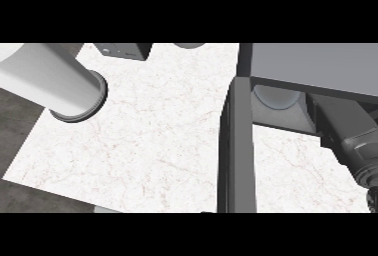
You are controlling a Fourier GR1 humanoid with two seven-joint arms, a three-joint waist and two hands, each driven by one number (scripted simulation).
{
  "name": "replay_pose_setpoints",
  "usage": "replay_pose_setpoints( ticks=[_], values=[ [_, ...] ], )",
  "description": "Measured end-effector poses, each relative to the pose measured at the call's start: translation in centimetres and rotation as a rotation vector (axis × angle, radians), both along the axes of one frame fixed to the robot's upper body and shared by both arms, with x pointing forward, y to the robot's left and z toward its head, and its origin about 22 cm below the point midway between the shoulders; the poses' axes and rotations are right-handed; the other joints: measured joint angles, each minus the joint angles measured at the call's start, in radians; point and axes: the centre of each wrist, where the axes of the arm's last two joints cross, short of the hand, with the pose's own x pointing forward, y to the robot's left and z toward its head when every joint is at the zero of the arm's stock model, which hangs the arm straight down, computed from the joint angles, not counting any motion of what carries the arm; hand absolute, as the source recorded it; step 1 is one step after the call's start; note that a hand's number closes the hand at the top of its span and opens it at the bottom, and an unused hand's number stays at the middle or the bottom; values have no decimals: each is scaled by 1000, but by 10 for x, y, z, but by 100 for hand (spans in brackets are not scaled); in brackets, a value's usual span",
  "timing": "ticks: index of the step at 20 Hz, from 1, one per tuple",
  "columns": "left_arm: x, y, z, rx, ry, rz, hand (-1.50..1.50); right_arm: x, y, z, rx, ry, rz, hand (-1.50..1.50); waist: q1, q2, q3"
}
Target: Pick up the milk, place it into the microwave and close the microwave
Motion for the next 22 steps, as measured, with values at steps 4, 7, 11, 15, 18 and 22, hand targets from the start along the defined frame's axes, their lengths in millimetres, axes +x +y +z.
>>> replay_pose_setpoints(
  ticks=[4, 7, 11, 15, 18, 22],
  values=[
    [4, 0, -2, -2, 9, -6, -150, 3, 17, 0, -9, 14, -9, -150, 0, -2, 5],
    [6, -1, -4, -3, 19, -14, -150, 5, 29, 1, -9, 15, -15, -150, -5, -3, 7],
    [9, -2, -7, 1, 35, -25, -150, 7, 38, 3, -10, -3, 4, -150, -13, -3, 12],
    [10, -3, -12, 0, 54, -37, -150, 9, 43, 5, -11, -25, -7, -150, -22, -1, 11],
    [11, -4, -16, -5, 68, -44, -150, 10, 49, 5, -12, -47, -26, -150, -33, 0, 7],
    [10, -7, -26, -15, 93, -45, -150, 9, 58, 2, -14, -55, -43, -150, -50, -7, -1]
  ],
)
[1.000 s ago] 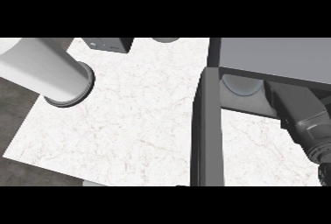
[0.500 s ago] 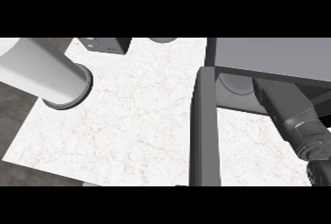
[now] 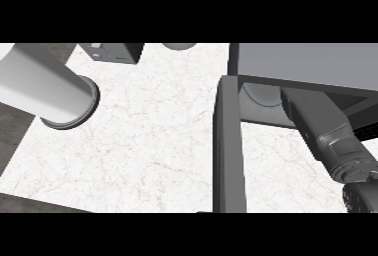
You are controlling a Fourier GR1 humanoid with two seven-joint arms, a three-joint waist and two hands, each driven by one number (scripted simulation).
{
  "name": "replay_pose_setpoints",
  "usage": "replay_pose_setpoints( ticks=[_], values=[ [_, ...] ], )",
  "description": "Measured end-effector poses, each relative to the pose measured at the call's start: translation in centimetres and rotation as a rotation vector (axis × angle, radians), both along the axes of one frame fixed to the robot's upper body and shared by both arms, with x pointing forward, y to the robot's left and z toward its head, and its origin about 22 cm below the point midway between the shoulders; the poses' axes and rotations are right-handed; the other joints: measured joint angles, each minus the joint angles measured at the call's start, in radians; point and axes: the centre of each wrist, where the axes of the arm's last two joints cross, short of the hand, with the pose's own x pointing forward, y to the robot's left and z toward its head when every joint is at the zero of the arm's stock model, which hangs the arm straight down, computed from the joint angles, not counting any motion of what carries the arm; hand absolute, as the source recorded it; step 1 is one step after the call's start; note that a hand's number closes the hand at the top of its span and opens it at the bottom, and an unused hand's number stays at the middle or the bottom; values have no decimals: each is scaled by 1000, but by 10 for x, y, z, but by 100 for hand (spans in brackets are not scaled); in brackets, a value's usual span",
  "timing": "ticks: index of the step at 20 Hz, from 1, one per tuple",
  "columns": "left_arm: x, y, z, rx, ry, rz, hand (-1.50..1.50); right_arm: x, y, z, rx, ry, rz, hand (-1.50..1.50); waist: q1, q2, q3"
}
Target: Pick up the milk, place it into the microwave and close the microwave
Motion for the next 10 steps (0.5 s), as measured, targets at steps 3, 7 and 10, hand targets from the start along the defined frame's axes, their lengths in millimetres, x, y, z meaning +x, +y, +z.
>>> replay_pose_setpoints(
  ticks=[3, 7, 10],
  values=[
    [0, -4, -4, 0, 8, -6, -150, 0, 4, -1, -6, 8, 12, -150, -10, -3, -2],
    [1, -11, -13, -8, 10, -21, -150, -1, 8, -3, 30, 28, 44, -150, -30, -12, -7],
    [1, -17, -22, -20, 15, -56, -150, -2, 6, -6, 63, 53, 79, -150, -47, -23, -12]
  ],
)
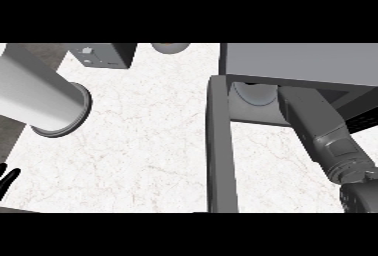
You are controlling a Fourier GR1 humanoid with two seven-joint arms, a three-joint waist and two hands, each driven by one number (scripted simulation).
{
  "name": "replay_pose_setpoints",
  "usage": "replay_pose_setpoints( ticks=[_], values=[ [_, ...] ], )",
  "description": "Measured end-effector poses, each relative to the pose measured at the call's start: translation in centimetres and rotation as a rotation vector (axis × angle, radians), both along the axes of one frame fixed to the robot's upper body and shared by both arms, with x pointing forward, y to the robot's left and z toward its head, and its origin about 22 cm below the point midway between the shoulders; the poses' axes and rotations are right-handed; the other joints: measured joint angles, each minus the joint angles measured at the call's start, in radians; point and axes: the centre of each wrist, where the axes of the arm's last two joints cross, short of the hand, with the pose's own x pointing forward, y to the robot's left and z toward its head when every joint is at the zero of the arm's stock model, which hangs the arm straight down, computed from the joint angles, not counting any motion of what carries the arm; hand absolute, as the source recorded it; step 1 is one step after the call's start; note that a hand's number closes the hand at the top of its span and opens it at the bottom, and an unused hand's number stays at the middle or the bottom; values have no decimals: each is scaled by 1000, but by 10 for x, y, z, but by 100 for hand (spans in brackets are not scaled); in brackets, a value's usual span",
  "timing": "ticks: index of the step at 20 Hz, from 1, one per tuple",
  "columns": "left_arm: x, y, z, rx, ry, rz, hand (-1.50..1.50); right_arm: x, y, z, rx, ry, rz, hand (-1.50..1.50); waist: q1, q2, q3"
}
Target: Pick up the milk, place it into the microwave and close the microwave
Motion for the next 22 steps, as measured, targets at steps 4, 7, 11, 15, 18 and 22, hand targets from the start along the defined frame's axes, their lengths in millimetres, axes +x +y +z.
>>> replay_pose_setpoints(
  ticks=[4, 7, 11, 15, 18, 22],
  values=[
    [2, -10, -10, -5, 17, -73, -150, -3, -12, -4, 89, 41, 101, -150, -27, -15, -8],
    [4, -20, -18, 4, 36, -137, -150, -6, -14, -11, 172, 64, 178, -150, -46, -25, -12],
    [8, -33, -29, 30, 68, -220, -150, -16, -13, -32, 296, 65, 264, -150, -67, -41, -16],
    [17, -47, -39, 60, 82, -251, -150, -34, -7, -62, 397, 74, 329, -150, -93, -56, -18],
    [29, -60, -44, 86, 89, -253, -150, -53, 3, -91, 453, 94, 366, -150, -111, -65, -19],
    [40, -71, -53, 114, 96, -266, 150, -79, -1, -122, 485, 118, 389, -150, -129, -73, -21]
  ],
)
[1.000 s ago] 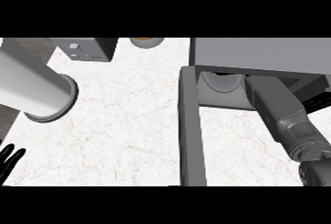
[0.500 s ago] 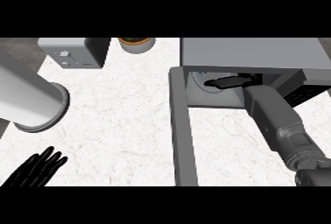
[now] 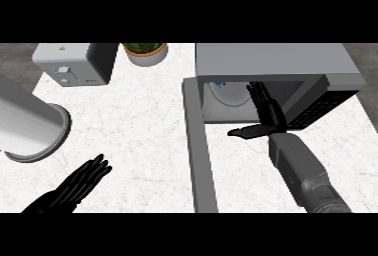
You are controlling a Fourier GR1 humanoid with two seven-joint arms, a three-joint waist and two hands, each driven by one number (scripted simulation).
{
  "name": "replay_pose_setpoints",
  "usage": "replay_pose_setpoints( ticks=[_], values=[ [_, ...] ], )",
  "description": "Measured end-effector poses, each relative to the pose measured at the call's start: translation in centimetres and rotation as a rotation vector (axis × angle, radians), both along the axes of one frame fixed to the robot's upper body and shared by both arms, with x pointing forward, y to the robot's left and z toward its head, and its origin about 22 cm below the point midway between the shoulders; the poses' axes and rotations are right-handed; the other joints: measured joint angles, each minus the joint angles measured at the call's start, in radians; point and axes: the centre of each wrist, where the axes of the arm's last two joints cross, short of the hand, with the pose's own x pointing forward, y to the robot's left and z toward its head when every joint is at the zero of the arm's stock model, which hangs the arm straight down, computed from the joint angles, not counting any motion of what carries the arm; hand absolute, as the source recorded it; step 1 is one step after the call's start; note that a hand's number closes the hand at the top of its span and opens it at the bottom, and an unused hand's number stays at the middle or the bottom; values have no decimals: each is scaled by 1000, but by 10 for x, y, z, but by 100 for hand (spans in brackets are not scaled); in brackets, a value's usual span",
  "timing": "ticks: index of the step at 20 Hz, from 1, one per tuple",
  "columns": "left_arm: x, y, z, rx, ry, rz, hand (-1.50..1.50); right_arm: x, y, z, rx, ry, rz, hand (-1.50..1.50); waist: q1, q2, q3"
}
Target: Pick up the milk, place it into the microwave and close the microwave
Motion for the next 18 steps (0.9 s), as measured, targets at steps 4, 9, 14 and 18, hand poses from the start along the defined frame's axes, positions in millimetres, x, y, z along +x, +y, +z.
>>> replay_pose_setpoints(
  ticks=[4, 9, 14, 18],
  values=[
    [15, -10, -5, 17, -8, -7, 150, -26, -15, -25, -30, 33, -13, -150, -17, -5, -1],
    [30, -27, -9, 62, -14, -18, 150, -65, -40, -52, -67, 68, -35, -150, -33, -9, -2],
    [45, -44, -16, 131, -11, -50, 150, -108, -72, -69, -83, 81, -93, -150, -48, -11, -4],
    [58, -58, -23, 180, -31, -95, 150, -141, -107, -69, -100, 77, -144, -150, -50, -9, -4]
  ],
)
